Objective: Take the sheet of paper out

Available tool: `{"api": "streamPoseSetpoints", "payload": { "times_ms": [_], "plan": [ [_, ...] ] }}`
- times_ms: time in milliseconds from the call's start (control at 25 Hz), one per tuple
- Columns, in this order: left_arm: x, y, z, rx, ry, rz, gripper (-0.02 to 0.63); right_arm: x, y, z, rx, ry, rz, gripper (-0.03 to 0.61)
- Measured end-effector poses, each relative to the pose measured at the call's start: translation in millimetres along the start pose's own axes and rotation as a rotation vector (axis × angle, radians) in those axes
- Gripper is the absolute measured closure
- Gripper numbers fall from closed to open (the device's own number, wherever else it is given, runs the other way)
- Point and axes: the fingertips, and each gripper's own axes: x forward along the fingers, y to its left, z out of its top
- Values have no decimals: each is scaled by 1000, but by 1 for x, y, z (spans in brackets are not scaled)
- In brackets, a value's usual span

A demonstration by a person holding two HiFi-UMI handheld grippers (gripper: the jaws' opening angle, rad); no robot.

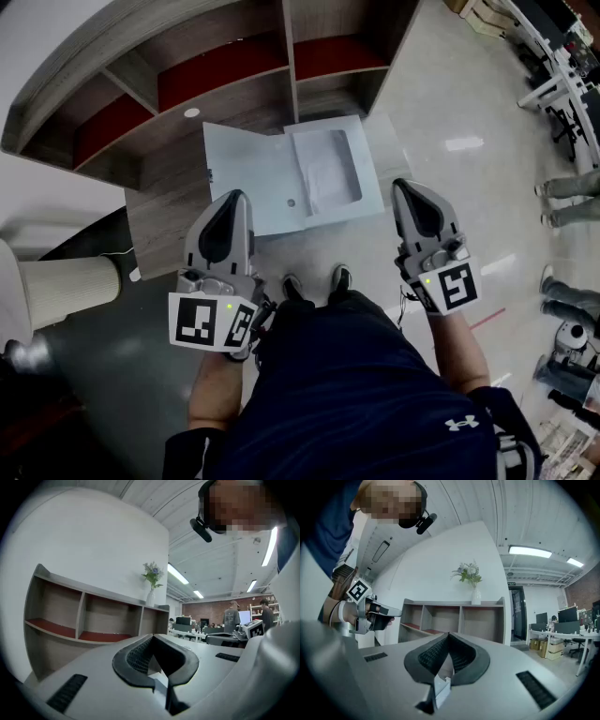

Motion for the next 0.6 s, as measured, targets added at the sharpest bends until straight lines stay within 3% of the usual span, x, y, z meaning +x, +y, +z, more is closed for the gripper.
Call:
{"api": "streamPoseSetpoints", "payload": {
  "times_ms": [600],
  "plan": [
    [-2, -3, -2, -4, 13, 4, 612, -3, -2, -5, 10, 8, -7, 578]
  ]
}}
